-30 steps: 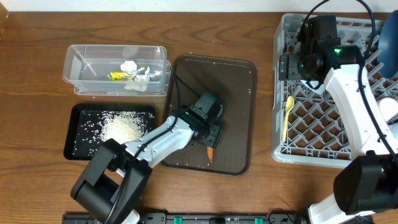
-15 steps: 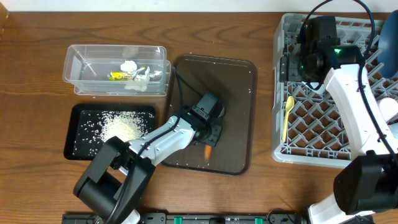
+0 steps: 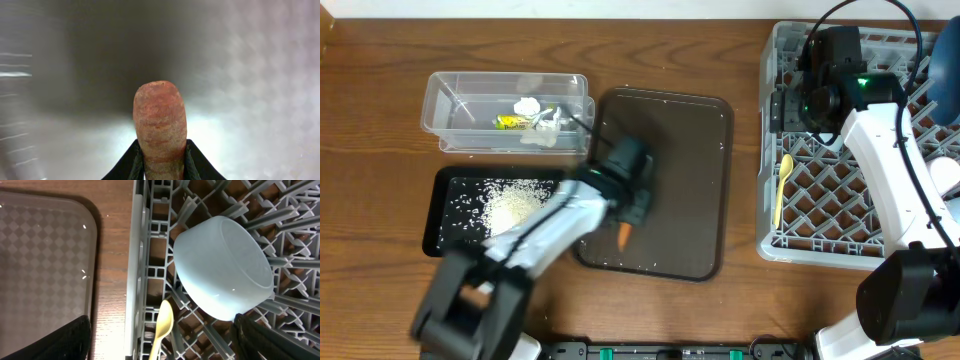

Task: Sort waste into correct bins and load items into the dishwasher rack
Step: 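Carry the carrot left and drop it onto the black tray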

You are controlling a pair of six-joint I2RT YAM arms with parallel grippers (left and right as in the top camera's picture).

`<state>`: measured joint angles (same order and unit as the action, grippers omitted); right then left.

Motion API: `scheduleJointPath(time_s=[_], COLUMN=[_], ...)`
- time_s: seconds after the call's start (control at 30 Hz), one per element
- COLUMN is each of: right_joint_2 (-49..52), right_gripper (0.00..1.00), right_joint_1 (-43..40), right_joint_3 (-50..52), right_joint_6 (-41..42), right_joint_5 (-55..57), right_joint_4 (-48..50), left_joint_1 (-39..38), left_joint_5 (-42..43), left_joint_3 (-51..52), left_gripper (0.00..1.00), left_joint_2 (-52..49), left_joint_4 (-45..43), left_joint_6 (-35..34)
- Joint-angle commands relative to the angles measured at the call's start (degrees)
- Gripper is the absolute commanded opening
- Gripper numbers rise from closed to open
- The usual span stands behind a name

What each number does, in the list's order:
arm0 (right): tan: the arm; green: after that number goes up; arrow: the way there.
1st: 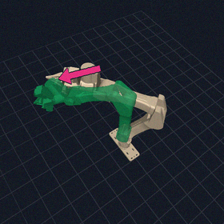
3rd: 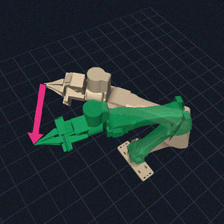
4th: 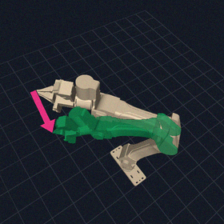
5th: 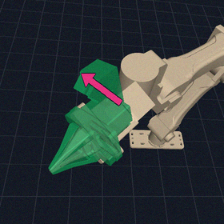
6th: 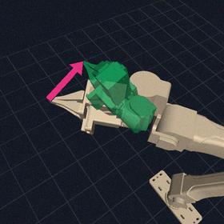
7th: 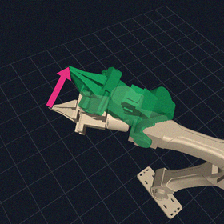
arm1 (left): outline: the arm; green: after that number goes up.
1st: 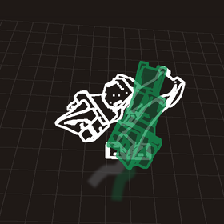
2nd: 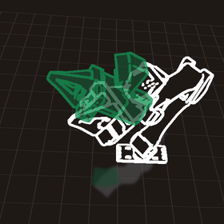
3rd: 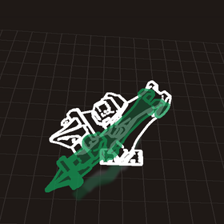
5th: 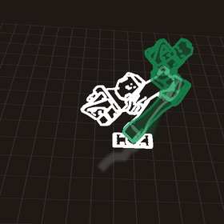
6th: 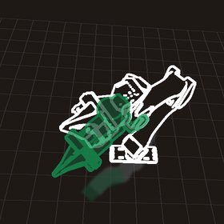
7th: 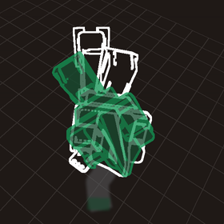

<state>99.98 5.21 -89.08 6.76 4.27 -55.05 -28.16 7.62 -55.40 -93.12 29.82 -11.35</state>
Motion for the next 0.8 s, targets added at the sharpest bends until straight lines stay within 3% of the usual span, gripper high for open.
scheduleJointPath(time_s=[0.0, 0.17, 0.4, 0.53, 0.77], right_joint_2=[0.09, 0.09, 0.09, 0.09, 0.09], right_gripper=[0.88, 0.88, 0.89, 0.89, 0.89], right_joint_1=[-0.33, -0.33, -0.33, -0.33, -0.33], right_joint_3=[-0.11, -0.11, -0.11, -0.11, -0.11], right_joint_6=[-0.17, -0.17, -0.17, -0.15, -0.15], right_joint_5=[-0.20, -0.20, -0.22, -0.24, -0.24], right_joint_4=[-0.02, 0.26, 0.22, 0.22, 0.07], left_joint_1=[6.82, 20.57, 36.65, 41.77, 43.15], left_joint_5=[-1.90, -1.90, -1.90, -1.88, -2.19], left_joint_3=[-2.56, -2.54, -0.85, -0.07, -0.07], left_gripper=[0.11, 0.11, 0.11, 0.11, 0.14], left_joint_2=[7.45, 13.94, 12.63, 8.44, 0.57], left_joint_4=[1.77, 6.49, 7.85, 7.67, 5.66], left_joint_6=[0.11, 0.09, -4.94, -6.56, -6.56])
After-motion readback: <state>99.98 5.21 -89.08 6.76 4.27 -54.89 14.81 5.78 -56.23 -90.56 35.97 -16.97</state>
